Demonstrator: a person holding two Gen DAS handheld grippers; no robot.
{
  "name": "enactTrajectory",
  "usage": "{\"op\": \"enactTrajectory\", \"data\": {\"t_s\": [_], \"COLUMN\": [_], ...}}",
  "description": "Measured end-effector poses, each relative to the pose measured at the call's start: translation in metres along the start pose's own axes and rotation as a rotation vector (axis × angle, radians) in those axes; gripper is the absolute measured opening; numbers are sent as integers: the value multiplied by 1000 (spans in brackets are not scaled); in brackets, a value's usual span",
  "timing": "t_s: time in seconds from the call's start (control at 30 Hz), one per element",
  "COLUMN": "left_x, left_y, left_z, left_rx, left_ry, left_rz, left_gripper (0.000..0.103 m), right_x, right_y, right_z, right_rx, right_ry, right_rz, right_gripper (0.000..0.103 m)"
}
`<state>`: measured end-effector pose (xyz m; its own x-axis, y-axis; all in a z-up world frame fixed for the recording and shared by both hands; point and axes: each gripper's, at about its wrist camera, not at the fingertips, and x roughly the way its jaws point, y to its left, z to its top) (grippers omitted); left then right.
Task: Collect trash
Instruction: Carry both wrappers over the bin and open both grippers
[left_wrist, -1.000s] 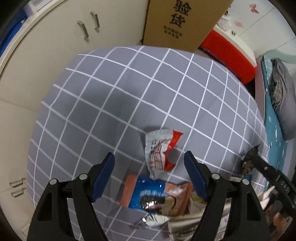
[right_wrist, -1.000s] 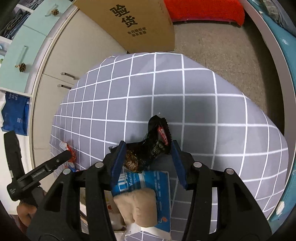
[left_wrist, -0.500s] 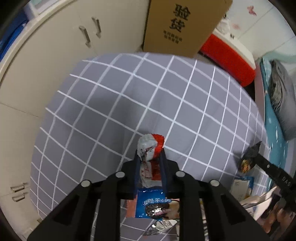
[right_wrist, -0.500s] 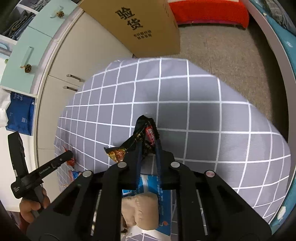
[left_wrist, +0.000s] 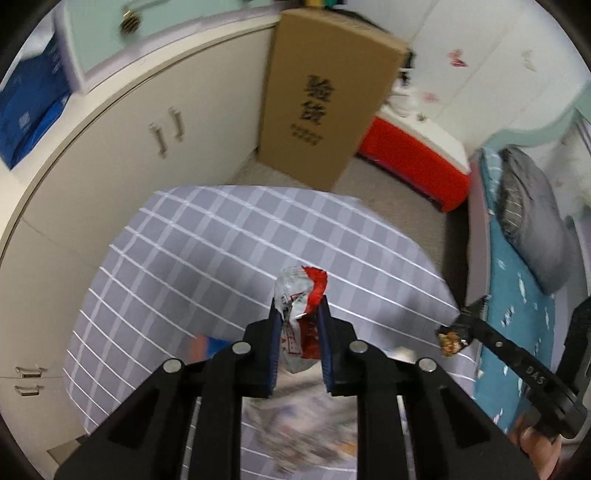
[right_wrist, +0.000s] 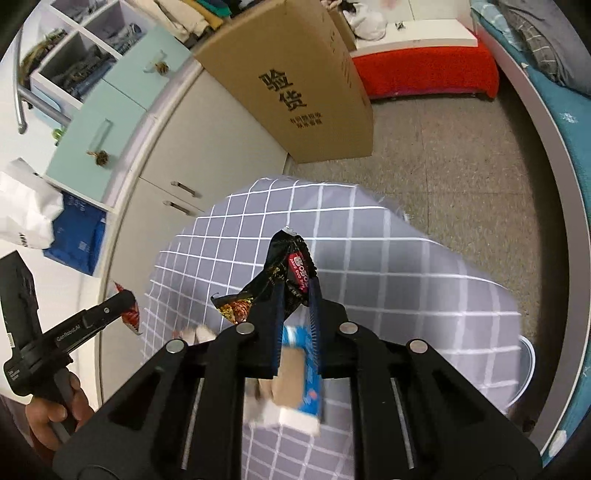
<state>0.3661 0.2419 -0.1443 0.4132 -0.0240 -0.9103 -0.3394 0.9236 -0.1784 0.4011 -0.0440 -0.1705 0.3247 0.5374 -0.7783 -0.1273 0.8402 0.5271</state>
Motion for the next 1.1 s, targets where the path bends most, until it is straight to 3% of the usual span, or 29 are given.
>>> {"op": "enactTrajectory", "data": {"t_s": [0.33, 0.63, 0.83, 0.97, 1.0, 1.03, 1.1], "left_x": [-17, 29, 55, 62, 64, 65, 68], "left_y": [-154, -294, -344, -357, -360, -363, -367], "left_z": [-95, -226, -289, -305, -308, -310, -314], "left_rx": [146, 255, 308, 334, 344, 356, 368], "left_ry": [56, 224, 336, 364, 369, 372, 384], "left_rz": [-81, -160, -179, -163, -158, -154, -152], "left_gripper": [18, 18, 18, 18, 18, 18, 18], "right_x": [-105, -180, -201, -195, -195, -196, -201], "right_y": [-109, -245, -304, -322, -324, -326, -329], "right_z": [-52, -123, -161, -171, -172, -173, -175], "right_rx": [57, 127, 192, 247, 254, 258, 258], "right_ry": [-38, 10, 59, 97, 92, 87, 75], "right_rz": [-5, -120, -150, -133, -139, -150, -171], "right_gripper": [13, 13, 13, 21, 34, 56, 59]}}
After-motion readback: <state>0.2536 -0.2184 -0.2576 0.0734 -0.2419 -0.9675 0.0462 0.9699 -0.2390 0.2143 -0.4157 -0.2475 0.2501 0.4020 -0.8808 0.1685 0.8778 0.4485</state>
